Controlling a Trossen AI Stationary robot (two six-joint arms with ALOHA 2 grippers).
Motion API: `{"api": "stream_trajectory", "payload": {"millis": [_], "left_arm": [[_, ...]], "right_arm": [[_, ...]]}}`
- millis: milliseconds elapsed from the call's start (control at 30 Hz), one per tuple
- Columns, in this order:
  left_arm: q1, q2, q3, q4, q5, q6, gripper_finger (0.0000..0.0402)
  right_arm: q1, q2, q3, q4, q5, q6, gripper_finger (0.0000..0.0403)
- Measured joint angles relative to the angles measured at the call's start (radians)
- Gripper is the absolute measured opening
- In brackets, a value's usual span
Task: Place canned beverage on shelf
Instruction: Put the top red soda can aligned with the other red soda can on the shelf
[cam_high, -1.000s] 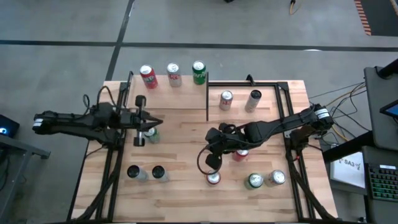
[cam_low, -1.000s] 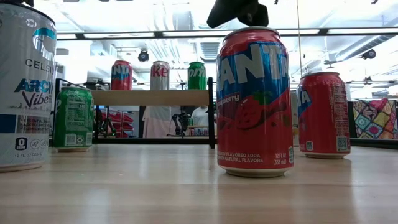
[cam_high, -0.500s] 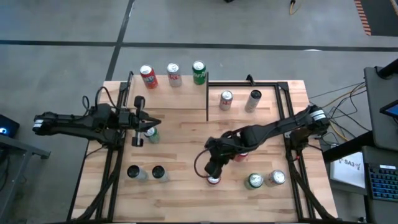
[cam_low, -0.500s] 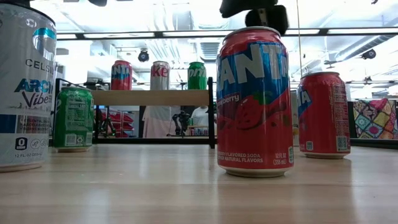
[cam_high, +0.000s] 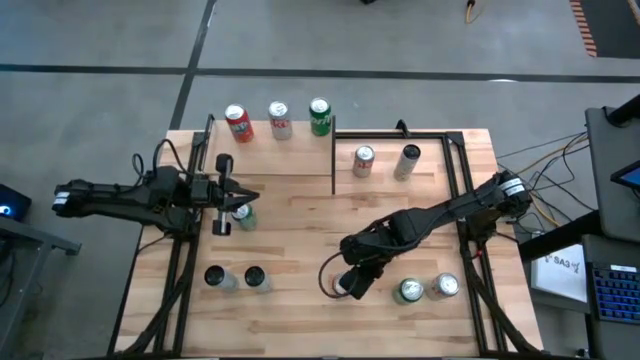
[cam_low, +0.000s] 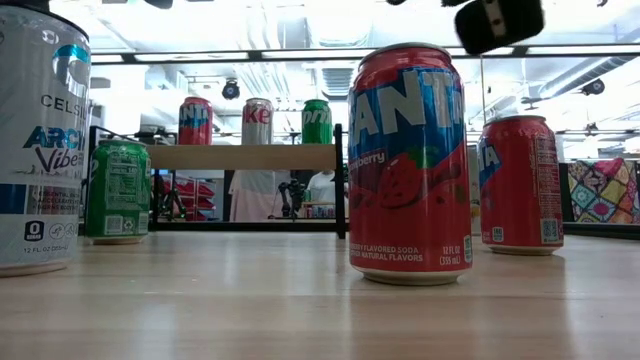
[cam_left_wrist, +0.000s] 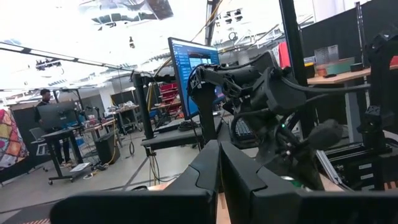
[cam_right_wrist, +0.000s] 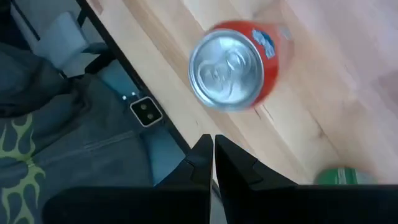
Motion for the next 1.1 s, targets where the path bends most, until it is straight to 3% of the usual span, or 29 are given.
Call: {"api": "stream_trajectory", "payload": {"millis": [433,567,767,900,1100], "left_arm": [[0.0,0.0,0.005,0.001,-0.001,0.007,0.0],[0.0,0.0,0.005,0.011,-0.015,0.012,0.0],[0.0,-0.001,0.038,0.018,-0.134,0.026,0.0],[0.001,0.0,0.054,0.017,-0.165,0.029,0.0],[0.001,0.002,0.057,0.015,-0.165,0.029,0.0]], "right_arm": [[-0.005,-0.022,0.004,-0.267,0.008,0.071,0.0009],[-0.011,-0.024,0.047,-0.408,0.061,0.076,0.0009],[-0.016,-0.025,0.144,-0.622,0.192,0.089,0.0009],[-0.022,-0.025,0.183,-0.657,0.257,0.067,0.0009],[-0.045,-0.025,0.175,-0.659,0.263,0.01,0.0009]]}}
